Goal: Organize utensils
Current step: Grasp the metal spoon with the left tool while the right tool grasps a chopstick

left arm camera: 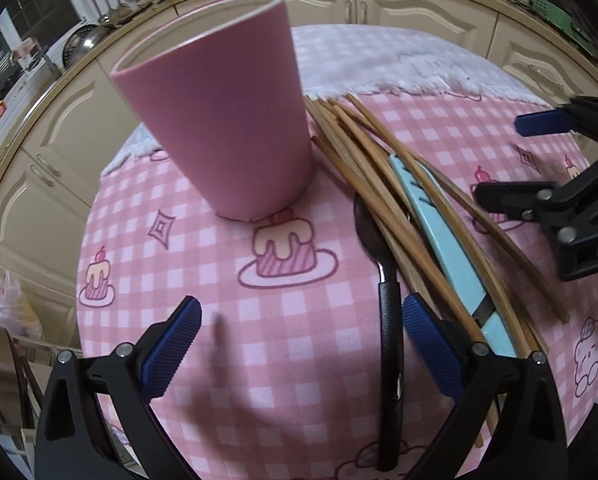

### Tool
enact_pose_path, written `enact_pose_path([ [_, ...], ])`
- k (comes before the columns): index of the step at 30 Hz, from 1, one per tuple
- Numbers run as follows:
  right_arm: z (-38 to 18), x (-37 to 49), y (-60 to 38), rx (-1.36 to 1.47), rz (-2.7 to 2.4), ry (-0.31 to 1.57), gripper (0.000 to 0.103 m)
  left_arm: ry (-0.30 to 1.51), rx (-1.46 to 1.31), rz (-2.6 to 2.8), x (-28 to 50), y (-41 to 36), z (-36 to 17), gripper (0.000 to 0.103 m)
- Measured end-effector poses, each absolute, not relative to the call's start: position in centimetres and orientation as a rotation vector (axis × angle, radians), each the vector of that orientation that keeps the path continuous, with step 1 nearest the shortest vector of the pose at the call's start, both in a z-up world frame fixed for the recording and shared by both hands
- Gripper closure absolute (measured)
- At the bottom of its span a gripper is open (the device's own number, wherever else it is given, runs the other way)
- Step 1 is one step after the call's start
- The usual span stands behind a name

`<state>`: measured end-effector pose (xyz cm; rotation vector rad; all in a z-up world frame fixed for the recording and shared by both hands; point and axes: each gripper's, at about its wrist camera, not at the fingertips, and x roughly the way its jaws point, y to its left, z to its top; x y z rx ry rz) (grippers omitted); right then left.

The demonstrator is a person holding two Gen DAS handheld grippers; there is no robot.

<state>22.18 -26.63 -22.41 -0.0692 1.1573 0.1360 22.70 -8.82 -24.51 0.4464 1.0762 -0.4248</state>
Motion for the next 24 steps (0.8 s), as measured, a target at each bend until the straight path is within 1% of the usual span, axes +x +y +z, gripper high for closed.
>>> enact_pose_path([
  [2,-22.8,22.6,-26.4,-0.081,0.144,1.172,0.011,1.084,0.459,-0.428,23.1,-9.1,-24.8,0.005],
  [4,-23.0,23.2,-26.0,-0.088,0.15,1.185,0.02,1.09,0.463,-0.44,23.5,-9.5,-24.8,0.005],
  [5,-23.1,23.5,-26.0,-0.088,0.153,1.188,0.023,1.091,0.467,-0.444,23.7,-9.6,-24.9,0.006],
  [6,-23.1,23.8,-25.8,-0.091,0.159,1.191,0.024,1.093,0.471,-0.453,24.0,-9.8,-24.8,0.009],
  [7,-23.1,24.1,-25.6,-0.094,0.165,1.192,0.028,1.096,0.471,-0.462,24.2,-10.0,-24.9,0.01],
  [9,-23.0,24.7,-25.3,-0.096,0.175,1.195,0.031,1.109,0.459,-0.487,24.6,-10.3,-24.9,0.019],
  [10,-23.0,25.1,-25.0,-0.102,0.181,1.197,0.033,1.115,0.454,-0.499,24.8,-10.5,-24.9,0.022],
  [11,-23.0,25.4,-24.8,-0.108,0.185,1.197,0.04,1.121,0.451,-0.513,25.0,-10.7,-24.9,0.027],
  [12,-22.9,25.7,-24.4,-0.113,0.191,1.194,0.044,1.128,0.447,-0.53,25.3,-11.0,-24.9,0.034],
  [13,-22.9,25.9,-24.2,-0.12,0.196,1.188,0.057,1.135,0.44,-0.553,25.5,-11.3,-24.8,0.038],
  [14,-22.8,26.1,-23.9,-0.133,0.203,1.182,0.072,1.139,0.437,-0.574,25.5,-11.7,-24.8,0.047],
  [15,-22.7,26.3,-23.6,-0.147,0.21,1.176,0.077,1.14,0.439,-0.585,25.5,-11.9,-24.7,0.056],
  [16,-22.7,26.2,-23.4,-0.15,0.219,1.171,0.086,1.141,0.441,-0.599,25.5,-12.2,-24.7,0.062],
  [17,-22.7,26.1,-23.4,-0.146,0.225,1.166,0.095,1.144,0.444,-0.609,25.5,-12.5,-24.6,0.078],
  [18,-22.7,25.9,-23.4,-0.144,0.223,1.163,0.096,1.149,0.443,-0.611,25.4,-12.6,-24.5,0.089],
  [19,-22.6,25.7,-23.7,-0.127,0.221,1.157,0.097,1.156,0.438,-0.611,25.4,-12.7,-24.5,0.092],
  [24,-21.9,24.4,-26.2,0.009,0.217,1.116,0.097,1.154,0.387,-0.579,24.4,-10.7,-24.1,0.092],
])
